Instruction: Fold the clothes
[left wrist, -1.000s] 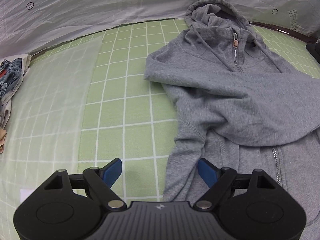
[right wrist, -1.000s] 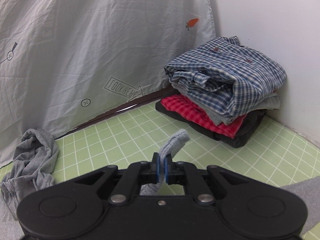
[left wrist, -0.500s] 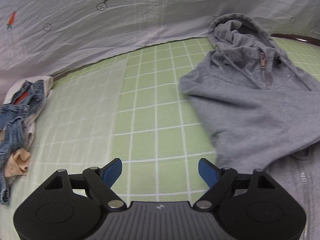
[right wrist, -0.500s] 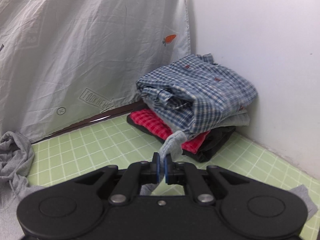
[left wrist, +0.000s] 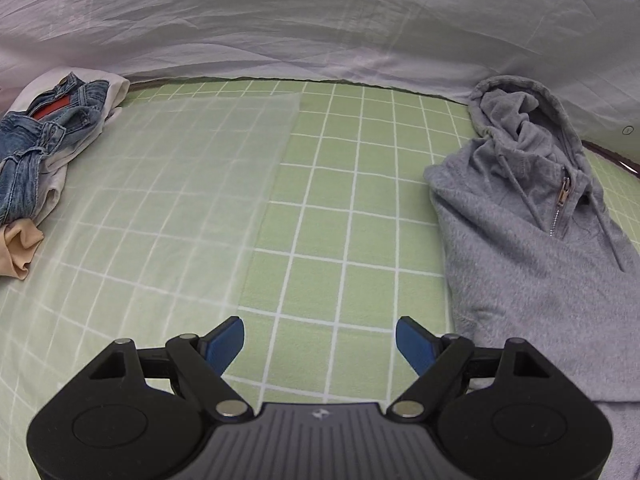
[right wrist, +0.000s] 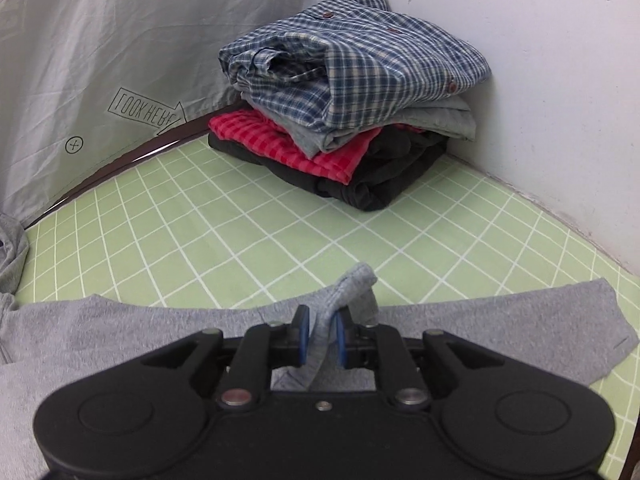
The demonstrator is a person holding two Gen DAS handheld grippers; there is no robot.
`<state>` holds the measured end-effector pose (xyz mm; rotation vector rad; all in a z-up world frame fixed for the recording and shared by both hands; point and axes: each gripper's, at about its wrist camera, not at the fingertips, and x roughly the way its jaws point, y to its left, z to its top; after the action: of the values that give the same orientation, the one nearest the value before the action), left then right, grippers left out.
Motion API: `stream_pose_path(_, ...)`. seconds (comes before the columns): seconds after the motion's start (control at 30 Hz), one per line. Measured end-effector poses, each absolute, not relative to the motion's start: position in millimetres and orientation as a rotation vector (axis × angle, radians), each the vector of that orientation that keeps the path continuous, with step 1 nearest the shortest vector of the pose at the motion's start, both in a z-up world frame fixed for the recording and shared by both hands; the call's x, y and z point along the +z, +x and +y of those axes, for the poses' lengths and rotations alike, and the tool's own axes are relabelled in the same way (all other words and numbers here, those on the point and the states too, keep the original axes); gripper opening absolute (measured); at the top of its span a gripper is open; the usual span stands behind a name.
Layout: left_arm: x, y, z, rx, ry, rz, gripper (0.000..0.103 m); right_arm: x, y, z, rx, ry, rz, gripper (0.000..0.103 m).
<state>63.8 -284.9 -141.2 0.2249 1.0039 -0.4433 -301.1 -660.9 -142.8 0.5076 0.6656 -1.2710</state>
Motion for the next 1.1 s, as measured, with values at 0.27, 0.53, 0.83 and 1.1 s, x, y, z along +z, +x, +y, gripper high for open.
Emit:
stream_pose_path(0.27, -143, 92, -329, -0.604, 0.085, 1.044, 0.068, -153, -307, -669, -1.299, 0.545, 0.688, 0.013)
stream_pose_path(0.53, -153, 126, -368, -0.648, -0.005, 1.079, 0.050, -165, -312, -673, -1.334, 0.569, 0.717, 0.013)
stream_pose_path(0.83, -161, 150, -392, -0.538, 0.076, 1.051, 0.009, -167, -313, -676, -1.335, 0.538, 0.744, 0.019)
stream_pose_path(1.1, -144, 145, -372, -0.469, 0.118, 1.017, 0.044, -170, -332, -683, -1.353, 0.667, 0.680, 0.045)
